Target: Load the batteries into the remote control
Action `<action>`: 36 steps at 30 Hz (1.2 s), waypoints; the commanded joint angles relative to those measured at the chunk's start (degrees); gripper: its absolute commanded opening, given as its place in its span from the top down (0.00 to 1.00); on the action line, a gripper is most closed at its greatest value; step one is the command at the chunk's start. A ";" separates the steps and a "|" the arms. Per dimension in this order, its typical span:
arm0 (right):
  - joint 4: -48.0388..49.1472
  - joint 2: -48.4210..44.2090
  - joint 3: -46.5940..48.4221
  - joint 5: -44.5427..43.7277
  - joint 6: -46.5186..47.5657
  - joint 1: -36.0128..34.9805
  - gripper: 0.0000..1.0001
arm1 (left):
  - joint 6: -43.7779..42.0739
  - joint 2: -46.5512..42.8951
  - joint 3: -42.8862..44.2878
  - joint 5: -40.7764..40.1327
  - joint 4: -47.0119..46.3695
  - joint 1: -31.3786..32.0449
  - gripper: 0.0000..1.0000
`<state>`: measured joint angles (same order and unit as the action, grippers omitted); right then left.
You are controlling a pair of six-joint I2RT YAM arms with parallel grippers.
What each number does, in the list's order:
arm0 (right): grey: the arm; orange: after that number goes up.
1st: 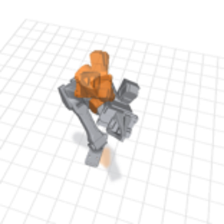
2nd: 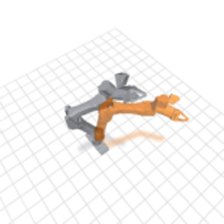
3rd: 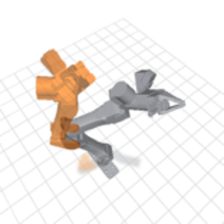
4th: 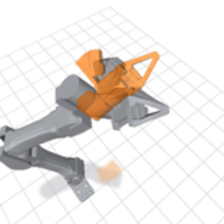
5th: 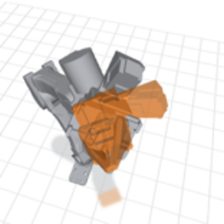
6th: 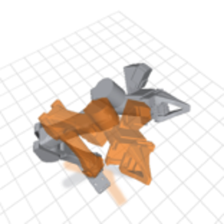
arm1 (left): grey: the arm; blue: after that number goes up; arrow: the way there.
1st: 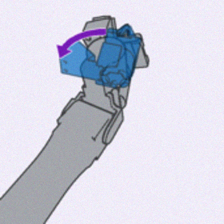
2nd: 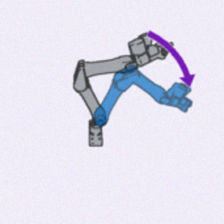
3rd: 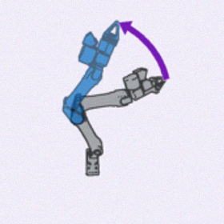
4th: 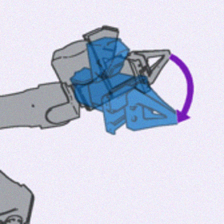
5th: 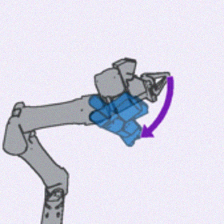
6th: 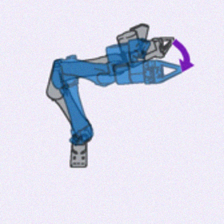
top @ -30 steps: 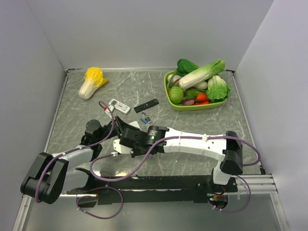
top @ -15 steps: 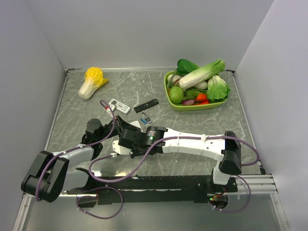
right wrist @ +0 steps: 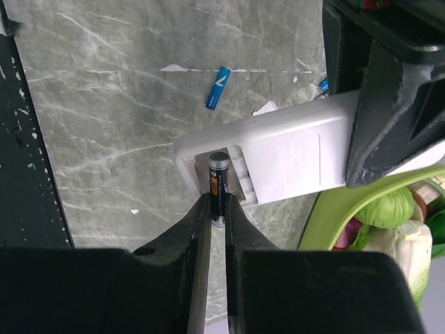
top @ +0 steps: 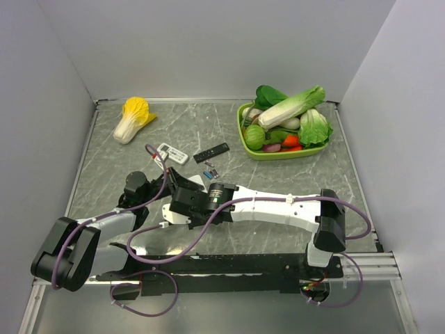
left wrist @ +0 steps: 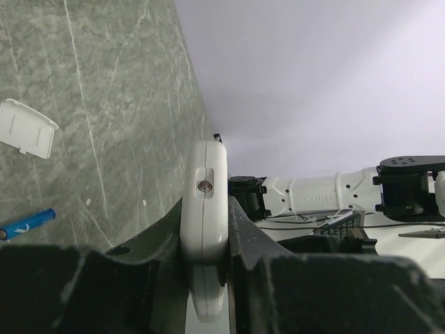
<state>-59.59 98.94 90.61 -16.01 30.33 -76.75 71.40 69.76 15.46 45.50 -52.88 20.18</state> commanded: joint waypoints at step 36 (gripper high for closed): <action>1.32 1.35 2.82 -3.41 0.88 -0.51 0.72 | 2.78 4.24 2.12 3.90 -10.57 1.08 0.99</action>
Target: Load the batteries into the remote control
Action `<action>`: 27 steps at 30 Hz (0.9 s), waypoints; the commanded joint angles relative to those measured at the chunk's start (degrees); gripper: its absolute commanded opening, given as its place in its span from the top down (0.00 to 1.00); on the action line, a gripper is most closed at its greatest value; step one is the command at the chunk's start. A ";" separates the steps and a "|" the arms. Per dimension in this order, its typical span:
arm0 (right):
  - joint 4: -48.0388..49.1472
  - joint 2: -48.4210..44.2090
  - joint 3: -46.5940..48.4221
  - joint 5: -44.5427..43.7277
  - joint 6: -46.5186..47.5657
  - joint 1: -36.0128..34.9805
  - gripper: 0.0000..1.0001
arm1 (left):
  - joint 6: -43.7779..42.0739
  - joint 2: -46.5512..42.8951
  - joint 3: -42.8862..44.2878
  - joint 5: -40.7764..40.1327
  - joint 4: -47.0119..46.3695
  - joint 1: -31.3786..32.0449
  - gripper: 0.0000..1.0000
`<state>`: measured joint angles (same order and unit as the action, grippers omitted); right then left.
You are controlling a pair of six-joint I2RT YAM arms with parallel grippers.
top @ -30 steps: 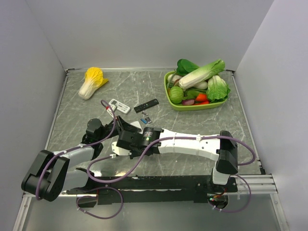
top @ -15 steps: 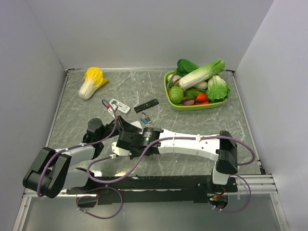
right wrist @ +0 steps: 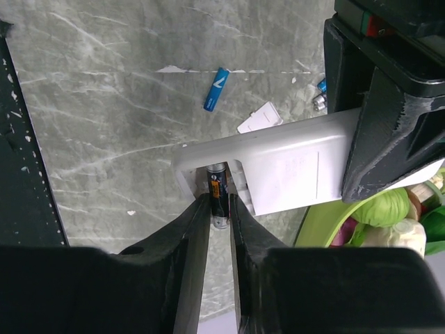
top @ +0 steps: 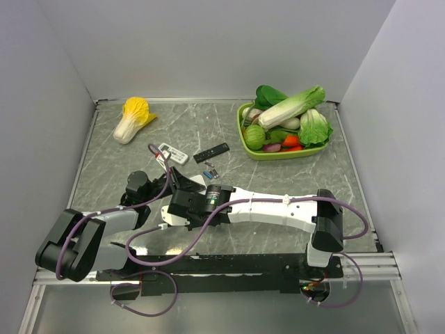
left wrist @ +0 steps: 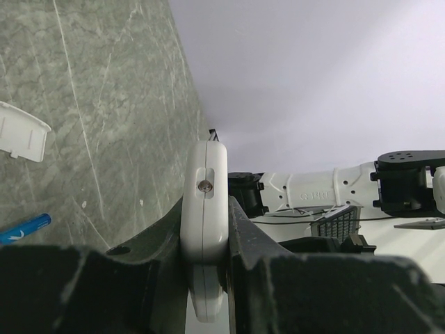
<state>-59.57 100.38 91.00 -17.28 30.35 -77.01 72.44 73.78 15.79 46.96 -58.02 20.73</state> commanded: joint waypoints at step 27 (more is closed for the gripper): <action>6.57 -2.47 -0.56 -5.13 -0.11 -0.16 0.67 | 6.22 4.44 0.20 3.40 -14.22 0.54 0.99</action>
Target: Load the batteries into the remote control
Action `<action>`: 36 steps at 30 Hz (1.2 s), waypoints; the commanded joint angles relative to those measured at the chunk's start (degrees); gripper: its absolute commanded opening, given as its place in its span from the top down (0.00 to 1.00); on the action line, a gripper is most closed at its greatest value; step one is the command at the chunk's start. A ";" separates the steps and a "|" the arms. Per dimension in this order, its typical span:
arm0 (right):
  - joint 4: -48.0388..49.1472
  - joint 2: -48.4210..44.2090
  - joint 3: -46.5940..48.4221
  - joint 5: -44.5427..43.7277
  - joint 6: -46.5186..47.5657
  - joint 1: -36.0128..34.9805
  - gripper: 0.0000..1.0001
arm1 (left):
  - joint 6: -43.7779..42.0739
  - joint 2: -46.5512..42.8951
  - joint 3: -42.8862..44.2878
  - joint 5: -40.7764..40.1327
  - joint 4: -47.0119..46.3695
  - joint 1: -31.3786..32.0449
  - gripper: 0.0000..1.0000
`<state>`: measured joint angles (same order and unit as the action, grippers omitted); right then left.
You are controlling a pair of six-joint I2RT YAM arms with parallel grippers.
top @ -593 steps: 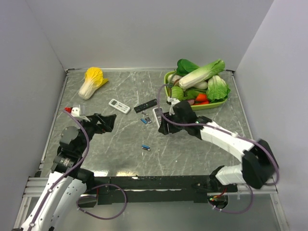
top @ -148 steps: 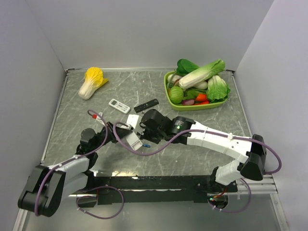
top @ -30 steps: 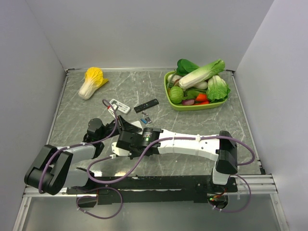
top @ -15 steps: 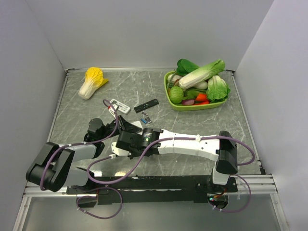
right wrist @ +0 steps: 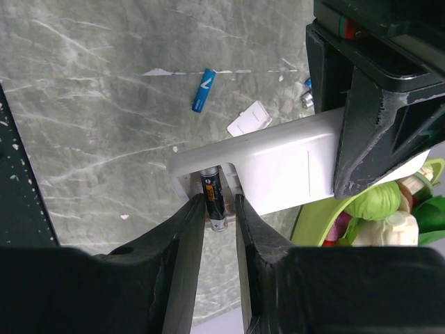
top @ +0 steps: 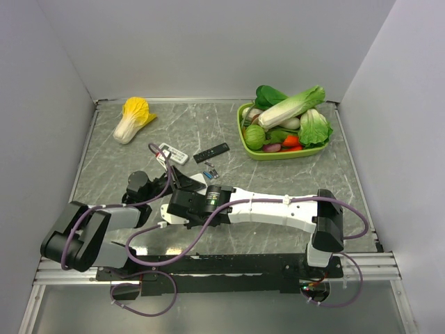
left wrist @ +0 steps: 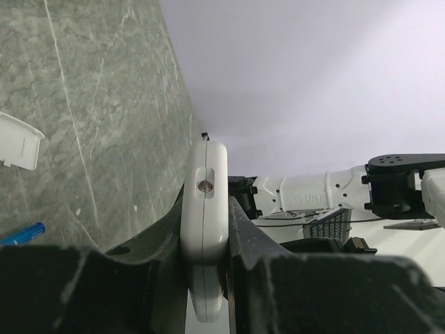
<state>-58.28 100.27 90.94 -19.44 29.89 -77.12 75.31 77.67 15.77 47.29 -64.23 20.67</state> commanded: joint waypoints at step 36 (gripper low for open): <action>12.05 -7.46 -7.53 -3.93 0.26 0.31 0.60 | 10.56 5.48 -1.62 2.90 -18.74 0.52 0.99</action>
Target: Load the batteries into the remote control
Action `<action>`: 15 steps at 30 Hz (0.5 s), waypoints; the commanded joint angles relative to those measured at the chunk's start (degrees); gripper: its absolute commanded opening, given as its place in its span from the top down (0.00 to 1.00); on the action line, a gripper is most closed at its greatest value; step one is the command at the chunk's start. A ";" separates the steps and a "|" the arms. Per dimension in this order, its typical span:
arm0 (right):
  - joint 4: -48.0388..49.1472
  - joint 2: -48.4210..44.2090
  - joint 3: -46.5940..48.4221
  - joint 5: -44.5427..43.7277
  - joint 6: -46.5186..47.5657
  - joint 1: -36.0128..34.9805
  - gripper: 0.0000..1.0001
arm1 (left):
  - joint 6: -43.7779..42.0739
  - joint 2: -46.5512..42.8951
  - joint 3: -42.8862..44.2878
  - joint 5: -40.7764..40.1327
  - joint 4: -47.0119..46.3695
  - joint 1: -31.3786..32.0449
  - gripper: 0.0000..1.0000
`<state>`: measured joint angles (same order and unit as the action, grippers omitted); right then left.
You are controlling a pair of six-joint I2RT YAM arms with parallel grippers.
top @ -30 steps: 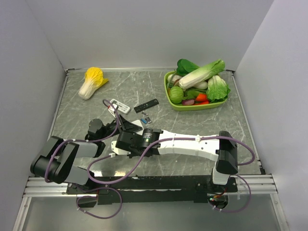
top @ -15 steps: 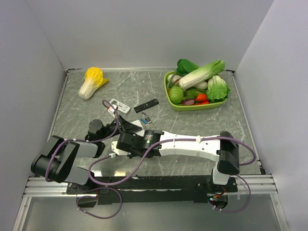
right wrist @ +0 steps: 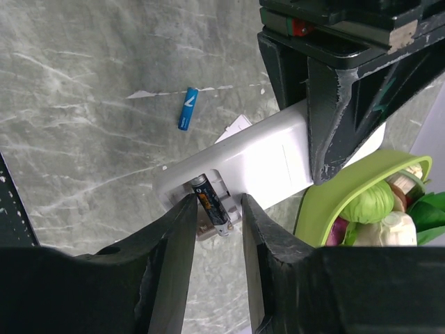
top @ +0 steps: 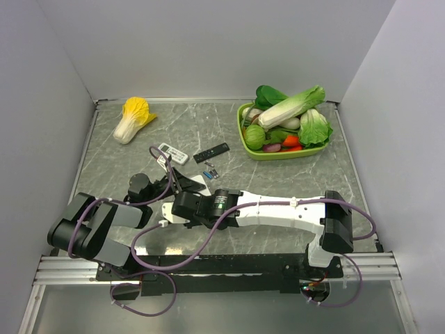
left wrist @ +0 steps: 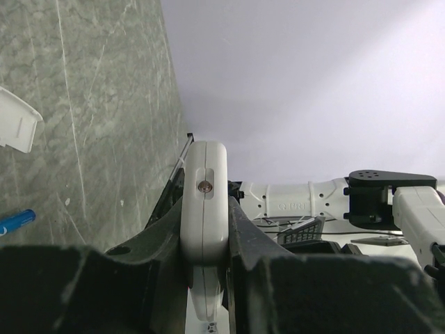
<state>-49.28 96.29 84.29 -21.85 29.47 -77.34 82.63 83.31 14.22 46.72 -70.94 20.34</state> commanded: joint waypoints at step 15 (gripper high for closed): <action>2.87 -5.23 -0.88 0.31 1.73 1.23 0.55 | 0.78 -2.89 1.16 3.03 -5.53 0.49 0.99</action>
<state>-48.03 95.07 83.29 -21.41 29.98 -77.08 83.05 82.72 14.22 46.70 -70.94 20.34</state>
